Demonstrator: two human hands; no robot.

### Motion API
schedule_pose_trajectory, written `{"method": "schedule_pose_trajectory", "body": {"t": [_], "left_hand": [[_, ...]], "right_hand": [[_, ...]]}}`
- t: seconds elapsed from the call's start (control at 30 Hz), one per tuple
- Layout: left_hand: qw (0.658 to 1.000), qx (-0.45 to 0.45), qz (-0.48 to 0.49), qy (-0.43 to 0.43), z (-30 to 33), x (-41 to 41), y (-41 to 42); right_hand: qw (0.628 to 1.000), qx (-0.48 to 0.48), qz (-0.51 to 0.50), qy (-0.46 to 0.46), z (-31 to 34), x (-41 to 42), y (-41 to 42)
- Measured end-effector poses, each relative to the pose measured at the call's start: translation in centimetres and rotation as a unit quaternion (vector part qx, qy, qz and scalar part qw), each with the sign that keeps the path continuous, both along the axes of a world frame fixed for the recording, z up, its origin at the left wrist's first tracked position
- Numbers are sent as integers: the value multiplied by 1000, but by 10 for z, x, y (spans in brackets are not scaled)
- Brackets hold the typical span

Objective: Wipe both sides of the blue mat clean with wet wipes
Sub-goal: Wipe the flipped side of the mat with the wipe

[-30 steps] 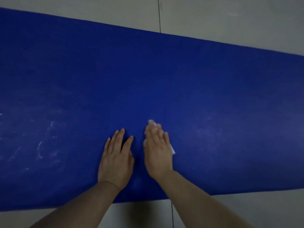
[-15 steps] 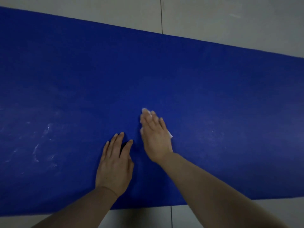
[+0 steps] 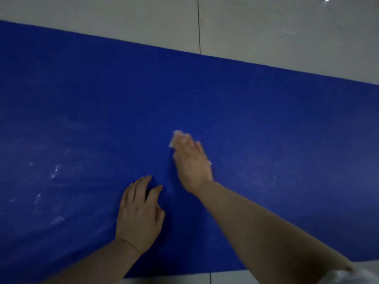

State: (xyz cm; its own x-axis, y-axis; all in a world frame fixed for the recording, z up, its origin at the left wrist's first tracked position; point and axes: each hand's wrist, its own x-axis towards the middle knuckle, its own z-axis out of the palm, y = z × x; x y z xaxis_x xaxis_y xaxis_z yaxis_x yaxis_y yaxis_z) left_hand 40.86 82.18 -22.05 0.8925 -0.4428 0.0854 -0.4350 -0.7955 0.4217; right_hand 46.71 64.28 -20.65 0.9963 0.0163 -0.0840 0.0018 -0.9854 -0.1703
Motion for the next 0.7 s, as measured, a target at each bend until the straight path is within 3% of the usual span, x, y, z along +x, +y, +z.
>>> {"method": "schedule_pose_trajectory", "body": {"t": [0.1,0.17,0.23,0.3,0.37,0.47,0.53,0.6,0.63,0.7], "left_hand": [[999,-23,-9,-20,7,37,-13],[999,-22,-2,-33,8,68,-29],[1000,-10,3,-28,6,90,-45],[1000,9,8,-7,3,101,-54],[1000,20,13,-2,-2,104,-54],[1000,14,6,-10,-5,104,-53],[1000,6,6,-8,-5,105,-54],[1000,5,9,-8,-7,105,-54],[1000,6,8,-9,-7,105,-53],[1000,4,8,-5,-8,104,-53]], "right_hand": [[963,26,-267,-15,-2,3,-69],[933,19,-359,30,2,3,-82],[955,-21,-296,-24,0,11,-54],[992,-24,-118,-38,-7,16,-16],[1000,-17,9,-7,-13,27,-6],[995,-32,-97,-22,-12,44,-50],[966,-7,-258,-32,-14,50,-87],[939,-5,-345,-9,-11,56,-94],[939,-20,-341,-34,-10,60,-81],[971,-36,-228,-55,-9,65,-42]]}}
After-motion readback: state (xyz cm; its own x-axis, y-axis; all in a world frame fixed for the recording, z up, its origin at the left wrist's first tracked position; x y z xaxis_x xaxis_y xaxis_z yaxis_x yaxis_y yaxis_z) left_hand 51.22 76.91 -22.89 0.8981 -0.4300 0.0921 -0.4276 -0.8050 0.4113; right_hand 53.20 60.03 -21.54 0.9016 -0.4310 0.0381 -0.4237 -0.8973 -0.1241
